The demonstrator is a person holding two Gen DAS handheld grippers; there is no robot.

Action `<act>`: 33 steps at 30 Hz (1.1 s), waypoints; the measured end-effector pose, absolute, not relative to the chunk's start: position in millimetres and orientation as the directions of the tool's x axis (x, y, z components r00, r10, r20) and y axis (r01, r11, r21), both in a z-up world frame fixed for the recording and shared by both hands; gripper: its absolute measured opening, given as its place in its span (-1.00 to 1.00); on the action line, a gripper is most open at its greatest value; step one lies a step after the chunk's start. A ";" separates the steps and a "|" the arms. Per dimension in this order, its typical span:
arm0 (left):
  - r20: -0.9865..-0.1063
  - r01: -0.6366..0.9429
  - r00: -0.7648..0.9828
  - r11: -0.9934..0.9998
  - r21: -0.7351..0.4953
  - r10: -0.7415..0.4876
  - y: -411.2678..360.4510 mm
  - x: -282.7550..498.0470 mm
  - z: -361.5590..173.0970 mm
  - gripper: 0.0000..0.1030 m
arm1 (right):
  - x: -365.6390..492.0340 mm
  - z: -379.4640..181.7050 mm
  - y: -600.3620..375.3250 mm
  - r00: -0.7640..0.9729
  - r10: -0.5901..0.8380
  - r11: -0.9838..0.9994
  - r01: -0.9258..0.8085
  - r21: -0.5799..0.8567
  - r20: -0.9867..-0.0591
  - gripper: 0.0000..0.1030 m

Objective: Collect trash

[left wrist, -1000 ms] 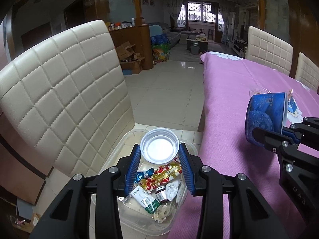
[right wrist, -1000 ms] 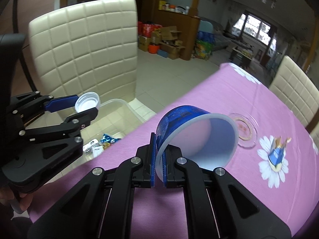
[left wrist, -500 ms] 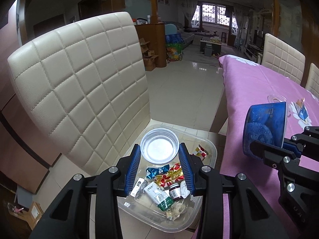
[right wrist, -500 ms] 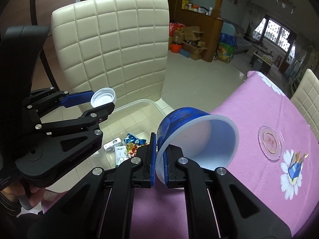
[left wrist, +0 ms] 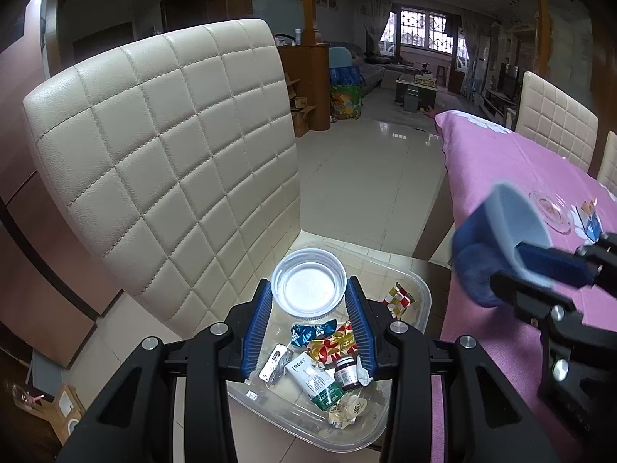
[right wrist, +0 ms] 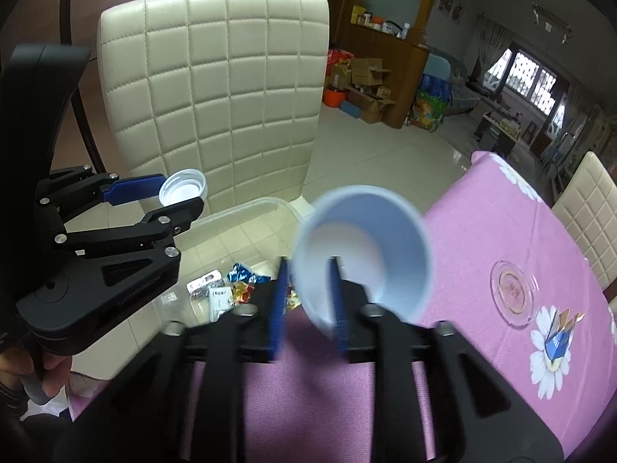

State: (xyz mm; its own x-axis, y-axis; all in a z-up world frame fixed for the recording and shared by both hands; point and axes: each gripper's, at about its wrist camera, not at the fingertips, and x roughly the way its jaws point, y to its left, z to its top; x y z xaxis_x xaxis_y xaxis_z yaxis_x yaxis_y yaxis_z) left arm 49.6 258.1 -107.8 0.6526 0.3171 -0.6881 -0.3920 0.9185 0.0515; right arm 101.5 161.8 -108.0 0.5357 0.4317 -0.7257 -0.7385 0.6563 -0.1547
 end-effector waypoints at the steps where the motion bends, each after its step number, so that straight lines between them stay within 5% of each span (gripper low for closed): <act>1: -0.688 -0.396 0.652 0.917 0.051 0.320 260.0 49.0 -107.4 -0.24 | 99.7 -104.7 161.0 0.550 0.442 0.660 -0.734 -0.158 -0.708 0.58; 4: -0.689 -0.414 0.647 0.909 0.042 0.327 266.6 46.7 -107.1 -0.24 | 90.9 -95.9 160.5 0.604 0.460 0.662 -0.722 -0.203 -0.651 0.60; 33: -0.686 -0.384 0.655 0.922 0.057 0.315 253.1 55.9 -105.8 -0.24 | 104.5 -107.3 136.3 0.633 0.375 0.727 -0.654 -0.208 -0.677 0.71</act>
